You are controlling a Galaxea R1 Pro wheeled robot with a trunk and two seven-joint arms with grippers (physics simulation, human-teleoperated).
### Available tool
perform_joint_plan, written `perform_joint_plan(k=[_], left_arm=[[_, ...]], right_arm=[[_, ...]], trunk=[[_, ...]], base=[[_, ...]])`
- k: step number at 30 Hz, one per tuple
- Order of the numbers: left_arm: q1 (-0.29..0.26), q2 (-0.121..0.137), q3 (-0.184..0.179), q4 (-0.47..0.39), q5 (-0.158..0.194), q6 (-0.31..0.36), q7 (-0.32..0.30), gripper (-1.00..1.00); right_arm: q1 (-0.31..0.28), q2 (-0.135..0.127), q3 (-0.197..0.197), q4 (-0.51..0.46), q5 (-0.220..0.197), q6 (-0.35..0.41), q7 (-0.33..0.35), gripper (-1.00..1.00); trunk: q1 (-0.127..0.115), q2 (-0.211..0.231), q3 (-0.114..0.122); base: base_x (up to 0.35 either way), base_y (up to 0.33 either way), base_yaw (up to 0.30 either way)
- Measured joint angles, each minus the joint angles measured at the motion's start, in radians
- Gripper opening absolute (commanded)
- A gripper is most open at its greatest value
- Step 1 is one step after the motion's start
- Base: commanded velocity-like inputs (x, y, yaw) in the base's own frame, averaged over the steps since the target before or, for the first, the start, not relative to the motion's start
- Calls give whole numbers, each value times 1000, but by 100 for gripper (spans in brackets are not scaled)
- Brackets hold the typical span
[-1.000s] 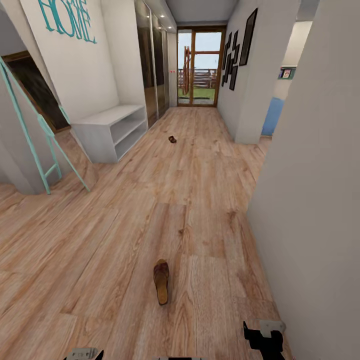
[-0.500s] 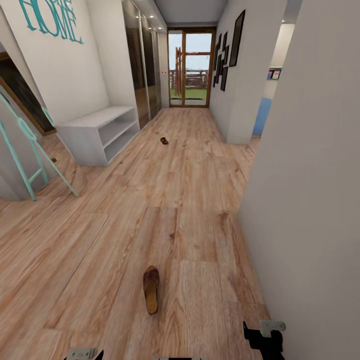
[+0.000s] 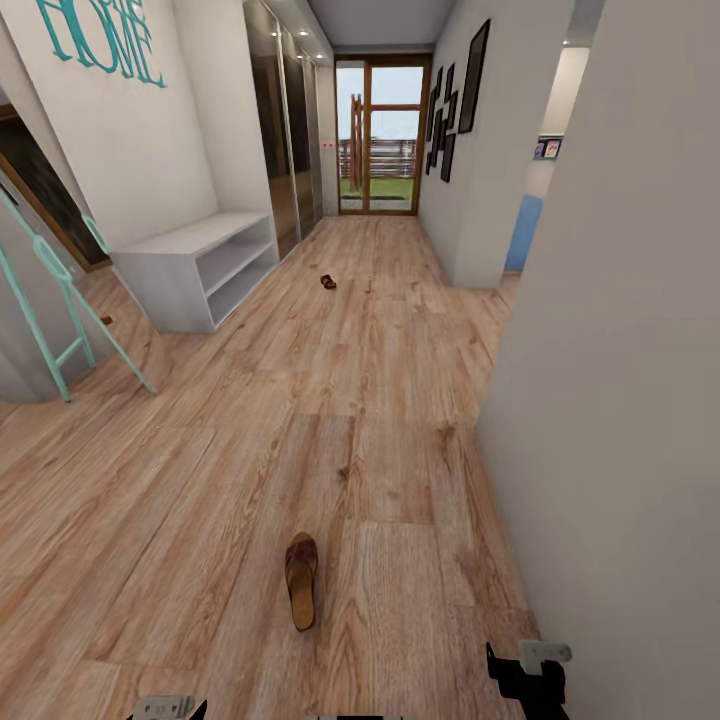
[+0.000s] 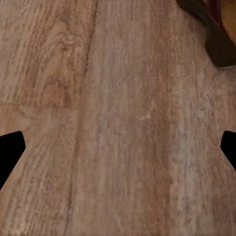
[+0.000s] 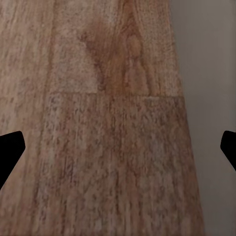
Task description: Pick up the two gym shoes and the two sandals from the corridor floor and place them onto the hallstand (shoe rack) in the corridor, making sure they are on the rack and not on the floor. Arrange them so the two gym shoes are next to each other and the two sandals are next to each other.
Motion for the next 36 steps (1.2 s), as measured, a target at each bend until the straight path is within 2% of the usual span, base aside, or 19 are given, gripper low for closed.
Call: perform_joint_plan(k=[27,36], left_arm=[[0,0,0,0,0,0,0,100],[0,0,0,0,0,0,0,100]], right_arm=[[0,2,1,0,1,1,0,100],[0,2,1,0,1,1,1,100]], trunk=[[0,0,0],[0,0,-3]], base=[[0,0,2],[0,0,179]])
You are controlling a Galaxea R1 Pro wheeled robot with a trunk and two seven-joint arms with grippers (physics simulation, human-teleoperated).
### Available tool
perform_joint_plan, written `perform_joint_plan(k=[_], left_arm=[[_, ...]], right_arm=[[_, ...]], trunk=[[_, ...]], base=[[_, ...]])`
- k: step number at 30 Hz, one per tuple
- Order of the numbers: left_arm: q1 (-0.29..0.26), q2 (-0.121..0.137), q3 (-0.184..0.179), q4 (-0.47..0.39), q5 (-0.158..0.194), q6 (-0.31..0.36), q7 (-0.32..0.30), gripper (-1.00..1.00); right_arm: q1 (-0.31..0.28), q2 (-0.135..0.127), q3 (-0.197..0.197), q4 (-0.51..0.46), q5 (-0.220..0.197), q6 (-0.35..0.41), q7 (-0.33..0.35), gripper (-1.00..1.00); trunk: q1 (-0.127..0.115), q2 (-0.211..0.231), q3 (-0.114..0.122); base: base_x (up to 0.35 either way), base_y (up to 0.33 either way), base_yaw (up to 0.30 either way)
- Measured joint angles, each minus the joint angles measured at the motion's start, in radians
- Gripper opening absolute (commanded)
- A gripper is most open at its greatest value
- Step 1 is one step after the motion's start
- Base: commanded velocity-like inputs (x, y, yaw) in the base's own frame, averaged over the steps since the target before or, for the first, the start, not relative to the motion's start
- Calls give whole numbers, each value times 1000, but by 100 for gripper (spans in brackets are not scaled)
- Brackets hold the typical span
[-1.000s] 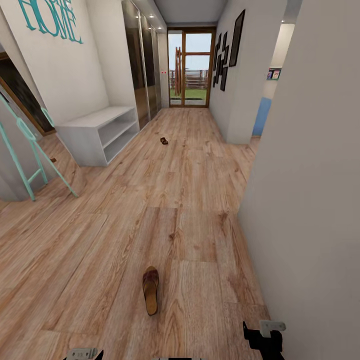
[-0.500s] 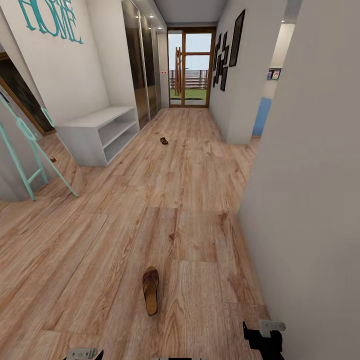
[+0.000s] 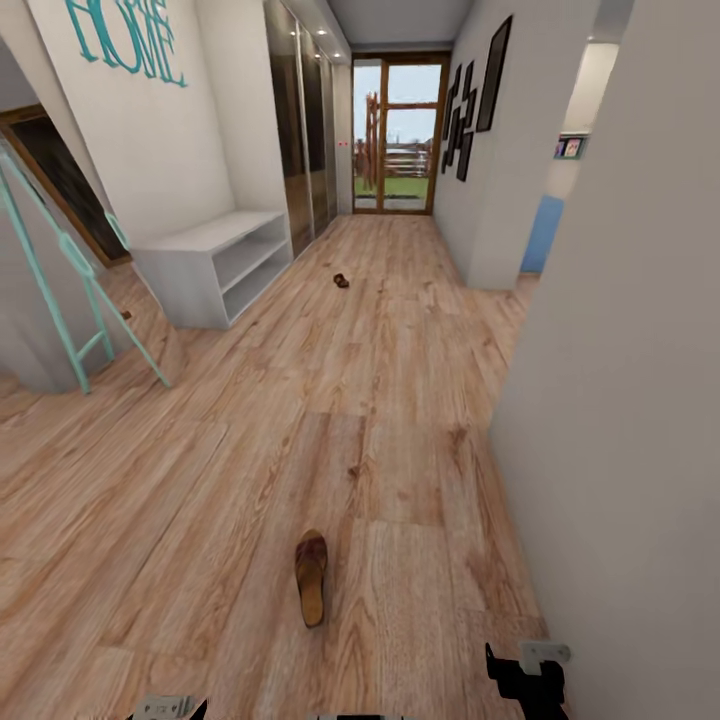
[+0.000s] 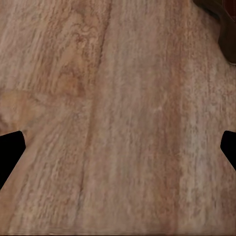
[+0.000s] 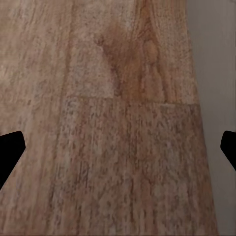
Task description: Pick up the two gym shoes and the two sandals from the corridor floor and place them onto the hallstand (shoe rack) in the corridor, making sure they are on the rack and not on the floor. Arrange them so the two gym shoes are next to each other and the two sandals are next to each other.
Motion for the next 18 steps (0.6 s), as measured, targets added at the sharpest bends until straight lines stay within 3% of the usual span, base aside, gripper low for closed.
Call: perform_joint_plan(k=[6,13,14,15,18], left_arm=[[0,0,1,-1,0,1,0,100],[-9,-8,4,-18,0,15,12,100],[-12,-13,2,-21,0,17,17,100],[-37,-44,-4,-26,-8,27,52,100],[-69,-62,-6,-27,-11,48,79,100]], right_arm=[[0,0,0,-1,0,0,1,100],[0,-1,3,-3,0,0,2,100],[0,-1,6,-5,0,0,2,100],[0,-3,17,-69,1,4,3,100],[0,-4,24,-146,1,14,4,100]], trunk=[[0,0,-4],[0,0,-6],[0,0,-6],[0,0,-6],[0,0,-6]], base=[[0,0,229],[69,0,68],[12,0,6],[9,0,5],[6,0,3]])
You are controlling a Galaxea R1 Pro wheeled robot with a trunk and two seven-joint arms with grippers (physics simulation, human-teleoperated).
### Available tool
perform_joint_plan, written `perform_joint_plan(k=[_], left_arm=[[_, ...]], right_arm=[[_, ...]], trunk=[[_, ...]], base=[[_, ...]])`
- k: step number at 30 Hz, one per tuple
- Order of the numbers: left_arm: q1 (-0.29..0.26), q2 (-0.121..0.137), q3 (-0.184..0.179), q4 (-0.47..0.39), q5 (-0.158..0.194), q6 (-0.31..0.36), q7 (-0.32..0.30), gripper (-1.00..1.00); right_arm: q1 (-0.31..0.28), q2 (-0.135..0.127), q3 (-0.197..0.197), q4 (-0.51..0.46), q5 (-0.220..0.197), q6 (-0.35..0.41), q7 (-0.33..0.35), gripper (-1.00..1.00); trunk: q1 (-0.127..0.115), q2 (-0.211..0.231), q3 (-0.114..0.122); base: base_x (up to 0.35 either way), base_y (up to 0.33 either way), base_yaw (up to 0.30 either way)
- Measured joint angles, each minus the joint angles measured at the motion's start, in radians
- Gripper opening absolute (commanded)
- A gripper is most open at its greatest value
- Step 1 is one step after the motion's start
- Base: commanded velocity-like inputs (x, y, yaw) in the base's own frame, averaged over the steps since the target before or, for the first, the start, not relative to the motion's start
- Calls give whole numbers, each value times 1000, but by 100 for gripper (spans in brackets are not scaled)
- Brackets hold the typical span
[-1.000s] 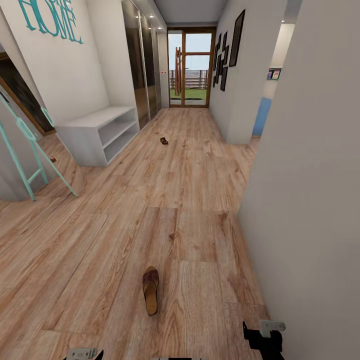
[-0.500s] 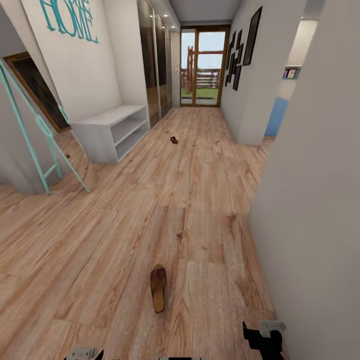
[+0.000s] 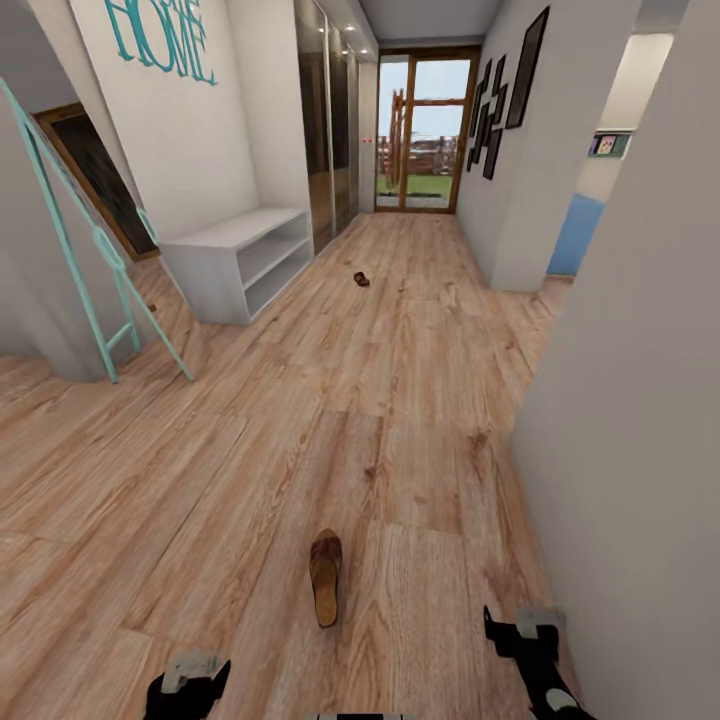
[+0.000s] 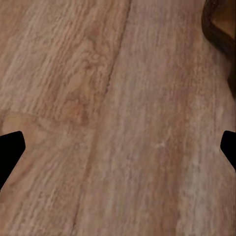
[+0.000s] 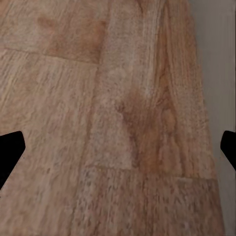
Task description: Pick up the two gym shoes and the two sandals from the corridor floor and place them onto the hallstand (shoe rack) in the corridor, making sure they are on the rack and not on the floor. Arrange them so the two gym shoes are next to each other and the two sandals are next to each other.
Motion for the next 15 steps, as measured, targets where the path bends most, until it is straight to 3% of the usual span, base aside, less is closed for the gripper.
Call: perform_joint_plan(k=[1,2,6,7,15], left_arm=[[-11,-4,-1,0,-1,10,9,100],[-56,-14,-3,-1,-7,70,33,100],[-121,-22,-2,-2,-13,161,47,100],[-159,-28,-3,-1,-15,206,51,100],[-190,-31,-4,-1,-18,234,53,100]], right_arm=[[0,0,2,-27,0,7,1,100],[-1,-1,8,-124,0,68,1,100],[0,-1,11,-260,-2,200,1,100],[0,2,12,-366,-3,309,5,100],[0,13,31,-574,-5,461,73,100]], trunk=[[0,0,0],[0,0,0],[0,0,0],[0,0,0],[0,0,0]], base=[[2,0,1],[2,0,1],[0,0,0],[0,0,0],[0,0,0]])
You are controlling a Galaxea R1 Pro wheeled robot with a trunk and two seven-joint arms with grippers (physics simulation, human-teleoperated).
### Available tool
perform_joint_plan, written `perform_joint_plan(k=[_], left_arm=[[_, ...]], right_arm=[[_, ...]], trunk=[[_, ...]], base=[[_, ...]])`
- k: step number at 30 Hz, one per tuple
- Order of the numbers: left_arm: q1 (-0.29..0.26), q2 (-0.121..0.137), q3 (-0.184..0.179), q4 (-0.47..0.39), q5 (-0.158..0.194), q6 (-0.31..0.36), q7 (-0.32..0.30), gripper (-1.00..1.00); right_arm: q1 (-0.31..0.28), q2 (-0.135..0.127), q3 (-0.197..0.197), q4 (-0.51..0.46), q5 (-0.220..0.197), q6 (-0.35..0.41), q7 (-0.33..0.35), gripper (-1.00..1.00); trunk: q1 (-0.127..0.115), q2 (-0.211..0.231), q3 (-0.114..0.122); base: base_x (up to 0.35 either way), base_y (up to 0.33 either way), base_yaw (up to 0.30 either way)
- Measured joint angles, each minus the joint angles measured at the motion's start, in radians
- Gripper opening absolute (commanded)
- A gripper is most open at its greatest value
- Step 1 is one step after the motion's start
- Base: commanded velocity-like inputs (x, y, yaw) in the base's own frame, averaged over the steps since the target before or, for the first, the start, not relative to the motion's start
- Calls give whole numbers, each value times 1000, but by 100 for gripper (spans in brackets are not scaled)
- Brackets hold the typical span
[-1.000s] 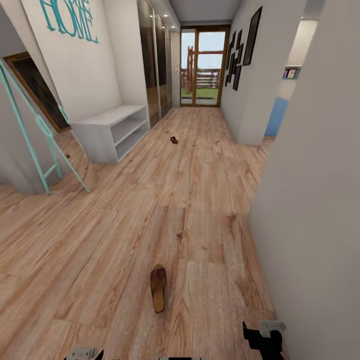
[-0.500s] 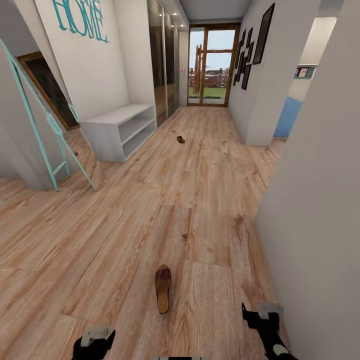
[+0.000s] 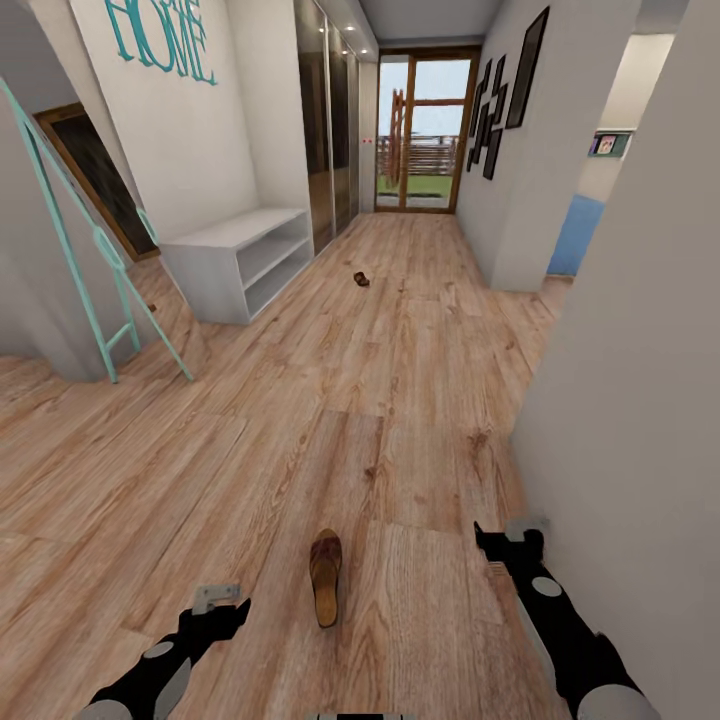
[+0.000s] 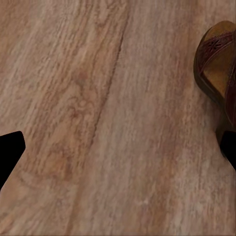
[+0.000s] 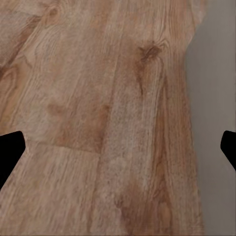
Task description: Pick up the two gym shoes and the two sandals from the corridor floor and place them onto the hallstand (shoe rack) in the corridor, making sure they are on the rack and not on the floor. Arrange them so the two gym shoes are next to each other and the two sandals are next to each other.
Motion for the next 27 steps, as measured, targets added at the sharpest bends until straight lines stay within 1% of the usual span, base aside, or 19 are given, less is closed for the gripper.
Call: perform_joint_plan(k=[6,11,13,19,23,27], left_arm=[[1,3,-5,1,-1,-2,0,100],[6,5,-10,1,-6,-4,-1,100],[9,6,-16,2,-14,-5,-1,100],[12,7,-23,3,-38,-9,-1,100],[11,9,-24,4,-46,-19,-1,100],[11,13,-25,9,-50,-66,-1,100]], right_arm=[[0,4,14,-121,-1,74,81,100],[0,1,15,-167,0,113,130,100],[0,-1,14,-179,1,124,144,100],[0,-4,14,-188,2,134,155,100],[0,-5,14,-190,3,135,158,100],[0,-6,15,-191,3,137,159,100]], trunk=[[0,0,0],[0,0,0],[0,0,0],[0,0,0],[0,0,0],[0,0,0]], base=[[0,0,0],[0,0,0],[0,0,0],[0,0,0],[0,0,0],[0,0,0]])
